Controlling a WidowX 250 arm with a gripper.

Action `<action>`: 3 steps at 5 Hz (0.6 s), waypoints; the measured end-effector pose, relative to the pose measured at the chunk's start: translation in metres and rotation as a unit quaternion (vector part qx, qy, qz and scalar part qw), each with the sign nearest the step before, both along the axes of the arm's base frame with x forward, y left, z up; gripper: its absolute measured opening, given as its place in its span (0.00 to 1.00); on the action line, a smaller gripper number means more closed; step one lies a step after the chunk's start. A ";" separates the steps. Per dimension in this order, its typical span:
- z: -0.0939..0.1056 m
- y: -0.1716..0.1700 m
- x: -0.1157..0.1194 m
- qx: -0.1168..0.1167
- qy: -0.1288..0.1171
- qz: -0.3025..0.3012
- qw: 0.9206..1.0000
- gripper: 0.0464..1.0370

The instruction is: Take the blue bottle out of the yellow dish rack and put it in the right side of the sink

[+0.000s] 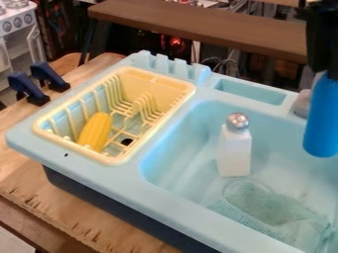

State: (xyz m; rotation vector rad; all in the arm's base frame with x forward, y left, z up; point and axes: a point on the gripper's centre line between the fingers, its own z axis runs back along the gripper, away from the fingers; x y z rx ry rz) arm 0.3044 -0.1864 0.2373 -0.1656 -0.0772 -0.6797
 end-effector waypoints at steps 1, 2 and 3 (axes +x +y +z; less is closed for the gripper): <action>-0.014 -0.007 0.002 0.008 0.013 -0.013 1.000 0.32; -0.042 -0.009 0.011 0.031 0.040 -0.028 0.998 0.32; -0.057 -0.008 0.019 0.054 0.048 -0.034 0.997 0.32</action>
